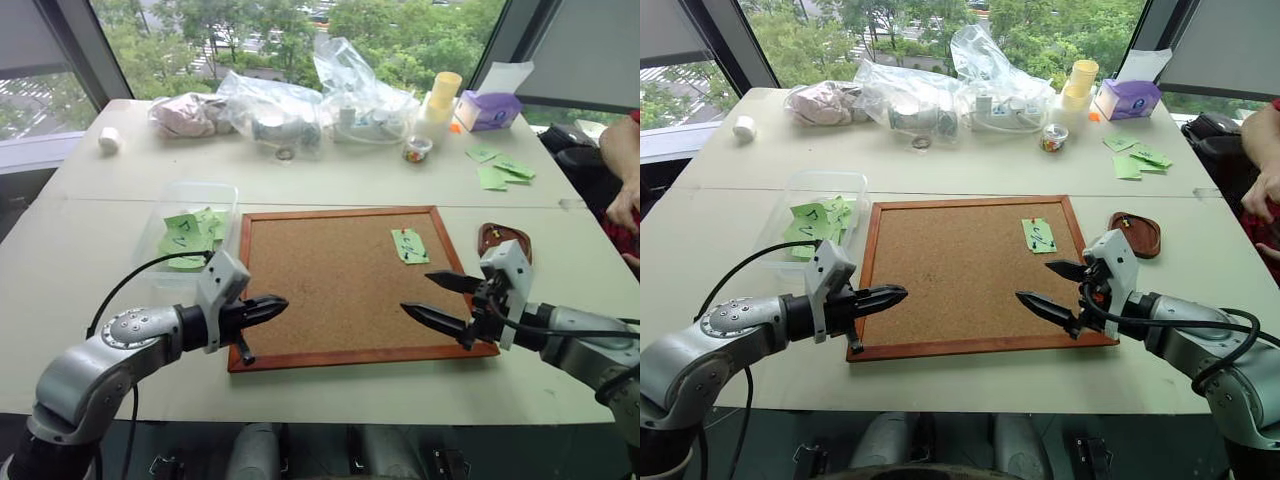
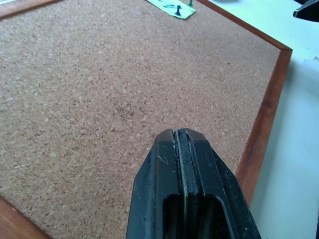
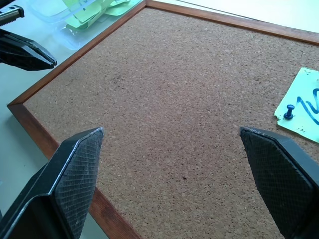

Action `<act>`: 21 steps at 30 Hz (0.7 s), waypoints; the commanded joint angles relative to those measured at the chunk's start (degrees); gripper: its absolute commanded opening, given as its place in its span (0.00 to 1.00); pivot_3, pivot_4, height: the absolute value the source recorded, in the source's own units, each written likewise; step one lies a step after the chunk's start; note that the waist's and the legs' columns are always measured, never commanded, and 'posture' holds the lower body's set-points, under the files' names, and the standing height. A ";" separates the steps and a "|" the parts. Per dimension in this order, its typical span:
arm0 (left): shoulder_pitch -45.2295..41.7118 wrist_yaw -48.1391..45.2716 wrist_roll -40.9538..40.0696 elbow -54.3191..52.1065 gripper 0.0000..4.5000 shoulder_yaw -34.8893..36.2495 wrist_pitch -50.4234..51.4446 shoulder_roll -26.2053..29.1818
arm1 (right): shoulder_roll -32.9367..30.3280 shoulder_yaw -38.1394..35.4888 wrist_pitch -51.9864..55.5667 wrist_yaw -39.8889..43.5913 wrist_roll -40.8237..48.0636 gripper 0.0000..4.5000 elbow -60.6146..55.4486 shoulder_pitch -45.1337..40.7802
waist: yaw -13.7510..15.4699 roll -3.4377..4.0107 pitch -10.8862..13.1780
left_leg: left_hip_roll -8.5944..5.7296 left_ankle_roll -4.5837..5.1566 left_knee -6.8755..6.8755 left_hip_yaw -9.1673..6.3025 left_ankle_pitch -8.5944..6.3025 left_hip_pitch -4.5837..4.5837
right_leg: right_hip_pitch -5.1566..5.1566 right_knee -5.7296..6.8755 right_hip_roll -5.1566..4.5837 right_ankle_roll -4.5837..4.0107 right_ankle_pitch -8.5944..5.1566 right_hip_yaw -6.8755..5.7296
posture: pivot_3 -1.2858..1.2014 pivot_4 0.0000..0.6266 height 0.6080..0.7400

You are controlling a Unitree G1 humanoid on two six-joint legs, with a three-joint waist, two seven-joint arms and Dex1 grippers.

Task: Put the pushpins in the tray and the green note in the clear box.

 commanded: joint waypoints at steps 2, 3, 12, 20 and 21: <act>-0.59 -0.22 -1.43 -2.15 0.01 0.88 0.21 0.51 | 0.55 -0.25 -0.16 -1.04 1.62 1.00 -2.86 -0.09 | -0.01 -0.01 0.00 | 0.00 0.00 0.00 0.00 0.00 0.00 | 0.00 0.00 0.00 0.00 0.00 0.00 | 0.52 0.24 0.96; -0.92 0.13 -2.05 -2.01 0.01 1.24 0.44 0.12 | 0.74 -0.13 -0.12 -1.33 1.78 1.00 -3.11 0.09 | 0.00 -0.01 0.00 | 0.00 -0.01 0.00 0.00 0.01 0.00 | 0.00 0.00 0.00 0.00 0.00 0.00 | 0.52 0.24 0.96; -1.34 0.72 -3.46 -2.54 0.01 2.15 1.56 1.00 | 2.01 0.66 0.33 -4.08 3.81 1.00 -5.30 1.40 | 0.00 -0.01 0.00 | 0.01 -0.02 0.00 0.00 0.01 0.00 | 0.00 0.00 0.01 0.00 0.00 0.00 | 0.52 0.24 0.96; -4.82 1.28 -4.84 -0.20 0.01 3.33 2.28 1.08 | 2.45 1.66 0.12 -6.95 3.68 1.00 -4.47 -0.32 | 0.06 -0.01 0.00 | 0.00 -0.03 0.00 0.00 0.02 0.00 | 0.00 0.00 0.01 0.00 0.00 -0.01 | 0.52 0.24 0.96; -5.61 1.37 -5.35 0.53 0.01 3.84 2.43 0.82 | 2.66 1.97 -0.40 -7.73 2.63 1.00 -3.83 -1.27 | 0.04 -0.01 0.00 | -0.01 -0.03 0.00 0.00 0.02 0.00 | 0.01 0.00 0.01 -0.01 0.00 -0.01 | 0.52 0.24 0.96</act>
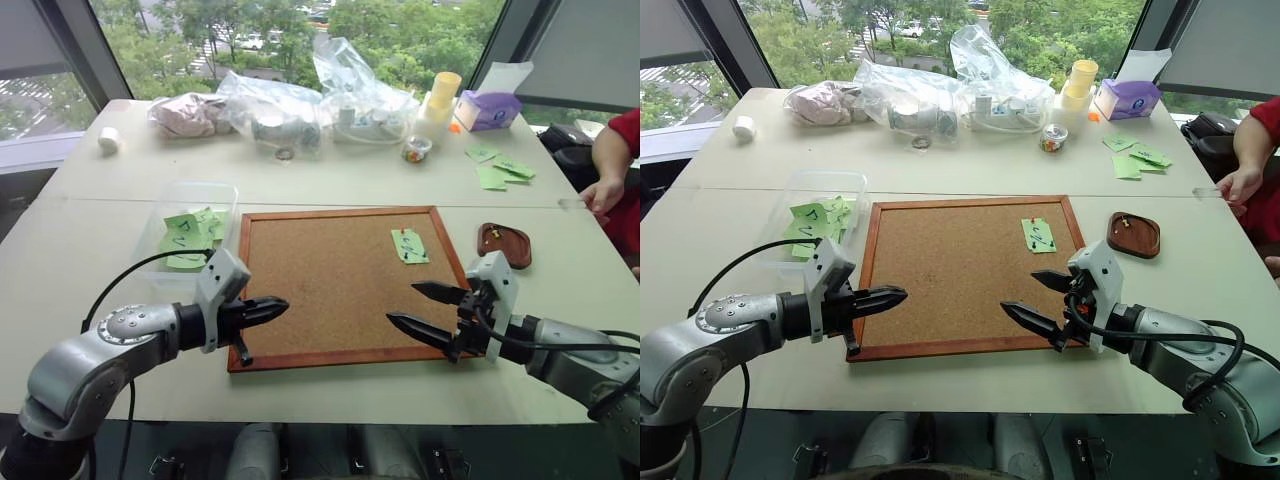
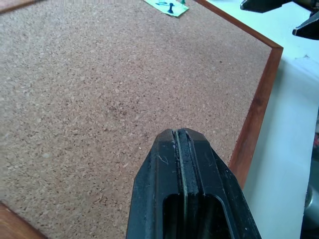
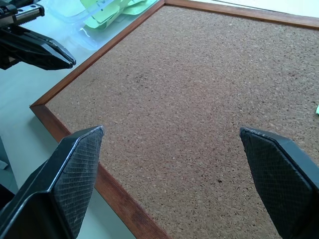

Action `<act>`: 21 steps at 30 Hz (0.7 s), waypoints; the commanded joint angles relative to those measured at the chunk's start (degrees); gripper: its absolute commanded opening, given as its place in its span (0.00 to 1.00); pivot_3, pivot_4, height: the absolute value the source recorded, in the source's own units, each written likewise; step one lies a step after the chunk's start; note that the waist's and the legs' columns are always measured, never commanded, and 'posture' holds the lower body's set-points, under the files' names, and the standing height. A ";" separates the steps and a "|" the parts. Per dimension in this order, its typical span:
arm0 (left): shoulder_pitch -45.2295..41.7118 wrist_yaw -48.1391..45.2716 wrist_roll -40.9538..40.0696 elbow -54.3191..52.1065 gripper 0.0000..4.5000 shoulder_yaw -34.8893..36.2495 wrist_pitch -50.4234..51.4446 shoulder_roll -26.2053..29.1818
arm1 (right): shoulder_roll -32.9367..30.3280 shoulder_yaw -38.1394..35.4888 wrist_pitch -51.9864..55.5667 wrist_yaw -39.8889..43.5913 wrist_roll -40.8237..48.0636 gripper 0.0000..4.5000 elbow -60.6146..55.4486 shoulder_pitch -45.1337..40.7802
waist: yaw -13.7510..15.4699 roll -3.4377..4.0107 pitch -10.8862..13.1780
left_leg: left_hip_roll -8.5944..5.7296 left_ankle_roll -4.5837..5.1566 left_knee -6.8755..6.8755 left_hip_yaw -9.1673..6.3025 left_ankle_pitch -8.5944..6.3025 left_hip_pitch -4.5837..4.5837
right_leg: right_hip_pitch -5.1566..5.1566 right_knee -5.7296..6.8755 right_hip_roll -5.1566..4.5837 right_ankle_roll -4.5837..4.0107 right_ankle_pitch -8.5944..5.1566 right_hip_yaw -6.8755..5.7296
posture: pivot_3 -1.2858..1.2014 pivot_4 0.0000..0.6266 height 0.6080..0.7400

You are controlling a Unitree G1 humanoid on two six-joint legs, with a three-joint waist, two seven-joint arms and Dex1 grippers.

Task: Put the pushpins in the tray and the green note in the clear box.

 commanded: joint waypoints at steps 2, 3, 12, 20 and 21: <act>-5.18 0.60 -2.61 2.75 0.01 2.91 0.11 -1.16 | 1.21 0.33 -2.28 -3.45 -3.42 1.00 2.52 -5.60 | -0.07 0.00 0.00 | 0.00 0.00 0.01 0.00 0.00 0.00 | 0.00 0.00 0.01 0.00 0.00 0.00 | 0.52 0.24 0.96; -6.59 0.26 -1.33 3.48 0.01 1.35 -0.51 -1.19 | 1.40 0.48 -2.54 -3.92 -4.30 1.00 3.75 -6.87 | -0.05 0.00 0.00 | 0.00 -0.02 0.01 0.00 0.01 0.00 | 0.00 0.00 0.02 0.00 0.00 0.00 | 0.52 0.24 0.96; -12.83 -5.64 14.14 10.09 0.01 -15.22 -8.19 0.54 | 4.95 7.67 -6.72 -8.52 -17.38 1.00 19.33 -19.40 | -0.13 0.00 0.00 | -0.06 -0.23 0.00 0.06 0.13 -0.01 | -0.04 -0.03 0.05 0.11 0.06 0.02 | 0.52 0.24 0.96; -13.69 -10.08 20.01 14.74 0.01 -21.06 -9.80 -0.17 | 8.11 12.95 -13.22 -3.65 -25.96 1.00 35.98 -28.86 | -0.15 0.02 0.01 | -0.03 -0.24 0.00 0.11 0.14 -0.08 | -0.15 0.00 0.06 0.15 0.09 0.03 | 0.52 0.24 0.96; -13.79 -10.37 20.84 14.98 0.01 -21.61 -9.70 0.01 | 8.17 13.48 -14.08 -2.90 -26.93 1.00 37.75 -29.79 | -0.14 0.03 0.01 | -0.03 -0.24 0.00 0.11 0.14 -0.09 | -0.15 0.00 0.05 0.16 0.09 0.03 | 0.52 0.24 0.96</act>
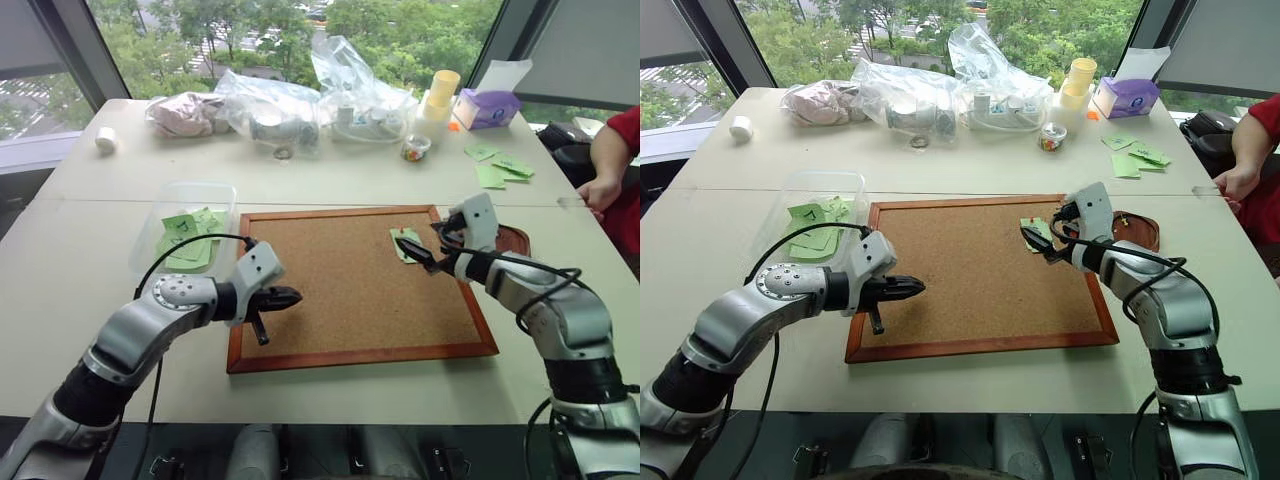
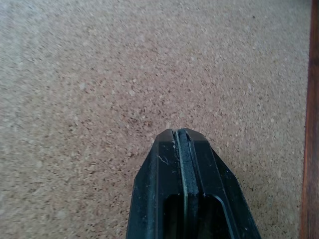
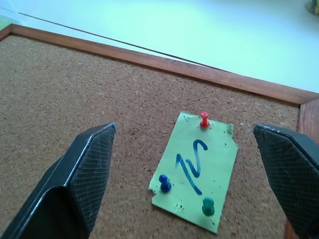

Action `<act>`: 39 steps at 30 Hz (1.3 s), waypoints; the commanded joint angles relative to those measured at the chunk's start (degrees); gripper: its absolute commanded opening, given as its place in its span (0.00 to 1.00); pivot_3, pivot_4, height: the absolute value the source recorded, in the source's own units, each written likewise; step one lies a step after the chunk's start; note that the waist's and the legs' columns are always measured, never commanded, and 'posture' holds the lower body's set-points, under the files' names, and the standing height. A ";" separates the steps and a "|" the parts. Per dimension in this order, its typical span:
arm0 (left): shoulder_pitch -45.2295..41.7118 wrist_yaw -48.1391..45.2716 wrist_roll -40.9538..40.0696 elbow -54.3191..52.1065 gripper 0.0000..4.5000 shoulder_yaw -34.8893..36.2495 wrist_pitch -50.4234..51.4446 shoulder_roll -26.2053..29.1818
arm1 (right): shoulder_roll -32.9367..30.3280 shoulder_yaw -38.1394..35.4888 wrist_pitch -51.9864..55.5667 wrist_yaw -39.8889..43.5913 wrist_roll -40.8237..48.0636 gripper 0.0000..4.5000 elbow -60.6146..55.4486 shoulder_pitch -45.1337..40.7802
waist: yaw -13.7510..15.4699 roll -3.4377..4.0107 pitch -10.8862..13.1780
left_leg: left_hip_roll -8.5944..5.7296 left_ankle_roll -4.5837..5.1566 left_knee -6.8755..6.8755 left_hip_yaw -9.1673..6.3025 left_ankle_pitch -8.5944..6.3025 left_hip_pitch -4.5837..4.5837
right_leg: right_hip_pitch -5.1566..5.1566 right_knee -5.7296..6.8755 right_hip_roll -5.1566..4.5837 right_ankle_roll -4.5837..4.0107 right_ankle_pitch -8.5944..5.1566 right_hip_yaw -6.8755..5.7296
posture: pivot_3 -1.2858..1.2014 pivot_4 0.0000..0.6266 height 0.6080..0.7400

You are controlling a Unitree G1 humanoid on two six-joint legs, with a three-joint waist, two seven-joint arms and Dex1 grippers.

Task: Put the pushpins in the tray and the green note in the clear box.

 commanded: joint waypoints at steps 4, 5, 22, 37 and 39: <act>-1.29 -0.46 4.60 1.59 0.01 -2.78 1.60 0.12 | 0.84 2.08 -6.96 4.99 -6.48 1.00 13.26 -8.15 | -0.01 0.01 0.00 | 0.00 0.00 0.02 0.02 0.00 0.00 | 0.01 0.01 -0.01 0.01 0.01 0.00 | 0.52 0.24 0.96; -1.27 -0.38 5.08 1.77 0.01 -3.00 1.75 0.10 | 0.99 2.45 -7.45 5.56 -7.38 1.00 15.33 -9.21 | 0.00 0.02 -0.01 | 0.00 0.00 0.03 0.02 0.00 0.01 | 0.02 0.02 -0.01 0.01 0.01 0.01 | 0.52 0.24 0.96; 0.55 1.70 5.53 -0.61 0.00 -2.73 5.01 -1.21 | 4.16 3.50 -13.87 11.82 -14.97 0.80 30.00 -16.38 | 0.05 0.10 -0.06 | 0.00 -0.02 0.04 0.01 0.02 0.08 | 0.09 0.06 -0.04 0.03 0.02 0.00 | 0.52 0.24 0.96; 0.45 1.34 6.10 0.00 0.00 -3.15 5.39 -0.88 | 6.00 0.24 -15.86 10.24 -15.21 0.01 29.23 -15.49 | -0.07 0.12 -0.07 | 0.00 -0.04 0.04 0.01 0.03 0.11 | 0.12 0.07 -0.05 0.03 0.02 0.00 | 0.52 0.24 0.96; 0.62 1.21 6.19 -0.02 0.00 -3.39 5.70 -0.91 | 6.39 -0.94 -16.84 9.25 -14.90 0.01 28.66 -14.96 | -0.12 0.12 -0.07 | 0.00 -0.04 0.04 0.01 0.03 0.11 | 0.12 0.08 -0.04 0.03 0.02 0.00 | 0.52 0.24 0.96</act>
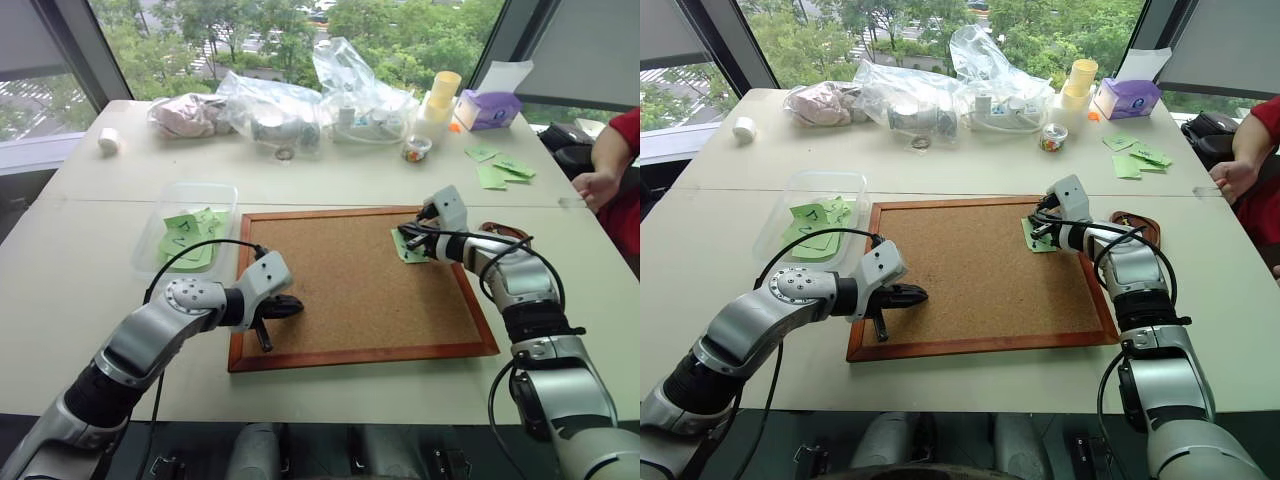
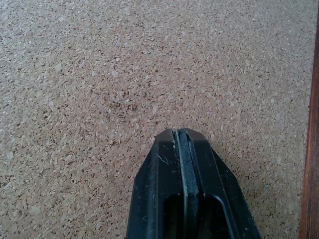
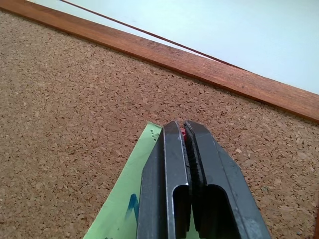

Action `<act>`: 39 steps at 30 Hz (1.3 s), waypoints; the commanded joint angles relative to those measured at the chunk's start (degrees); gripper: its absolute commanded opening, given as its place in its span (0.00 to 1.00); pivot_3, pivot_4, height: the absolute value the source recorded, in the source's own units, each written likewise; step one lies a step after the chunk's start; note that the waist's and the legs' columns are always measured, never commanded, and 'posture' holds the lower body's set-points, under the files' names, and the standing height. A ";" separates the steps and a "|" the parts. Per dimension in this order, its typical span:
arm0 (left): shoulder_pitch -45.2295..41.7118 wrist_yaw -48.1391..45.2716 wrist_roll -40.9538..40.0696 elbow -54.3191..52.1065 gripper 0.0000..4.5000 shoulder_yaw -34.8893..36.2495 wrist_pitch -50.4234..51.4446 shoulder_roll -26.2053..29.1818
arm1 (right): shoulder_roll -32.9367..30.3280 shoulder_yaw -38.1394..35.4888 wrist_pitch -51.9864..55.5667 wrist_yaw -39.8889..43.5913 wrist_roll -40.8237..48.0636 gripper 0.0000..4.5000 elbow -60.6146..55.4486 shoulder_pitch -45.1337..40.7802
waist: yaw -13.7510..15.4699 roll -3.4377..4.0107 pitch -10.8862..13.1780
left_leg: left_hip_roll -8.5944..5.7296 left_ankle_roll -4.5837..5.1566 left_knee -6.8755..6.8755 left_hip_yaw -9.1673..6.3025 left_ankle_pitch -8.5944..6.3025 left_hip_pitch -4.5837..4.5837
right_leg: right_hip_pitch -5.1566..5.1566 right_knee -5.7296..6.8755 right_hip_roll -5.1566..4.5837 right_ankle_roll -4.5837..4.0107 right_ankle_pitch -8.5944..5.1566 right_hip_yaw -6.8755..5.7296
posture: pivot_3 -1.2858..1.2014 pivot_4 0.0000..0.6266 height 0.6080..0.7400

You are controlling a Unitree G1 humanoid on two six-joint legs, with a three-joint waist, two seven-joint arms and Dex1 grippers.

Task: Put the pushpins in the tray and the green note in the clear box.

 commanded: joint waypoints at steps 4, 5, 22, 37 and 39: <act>1.07 -0.14 1.39 2.02 0.00 -1.51 2.32 -0.15 | 0.91 -6.21 -4.80 -4.25 1.16 0.01 -1.83 -0.82 | 0.00 0.02 0.00 | 0.00 0.00 0.00 0.00 0.00 0.00 | 0.00 0.01 0.00 0.00 0.00 0.00 | 0.52 0.24 0.96; 1.06 -0.22 1.47 2.08 0.00 -1.59 2.29 -0.17 | 1.04 -6.51 -5.23 -4.64 1.07 0.01 -1.63 -0.96 | 0.00 0.02 0.01 | 0.00 -0.01 0.00 0.00 0.00 0.00 | 0.00 0.01 0.00 0.00 0.00 0.00 | 0.52 0.24 0.96; 2.15 -2.19 1.49 0.95 0.00 -2.98 2.67 0.75 | 2.21 -8.44 -3.65 -5.99 2.81 0.01 -5.82 0.85 | -0.25 0.21 -0.06 | 0.03 -0.01 -0.03 0.00 0.00 0.02 | -0.01 0.01 0.02 0.00 0.00 0.00 | 0.52 0.24 0.96; 1.62 -5.67 4.47 1.22 0.00 -3.59 -2.45 3.64 | -5.79 -20.49 -0.49 -17.53 1.16 0.01 -11.95 9.02 | -0.20 0.23 -0.06 | 0.06 -0.02 -0.07 0.00 0.01 0.03 | -0.02 -0.01 0.04 -0.01 -0.01 0.01 | 0.52 0.24 0.96; 1.31 -6.48 5.14 1.76 0.00 -3.85 -3.56 4.06 | -6.76 -21.43 0.45 -18.50 1.19 0.01 -11.94 10.45 | -0.49 0.25 -0.07 | 0.07 -0.02 -0.08 0.02 0.01 0.03 | -0.03 -0.01 0.06 -0.02 -0.01 0.02 | 0.52 0.24 0.96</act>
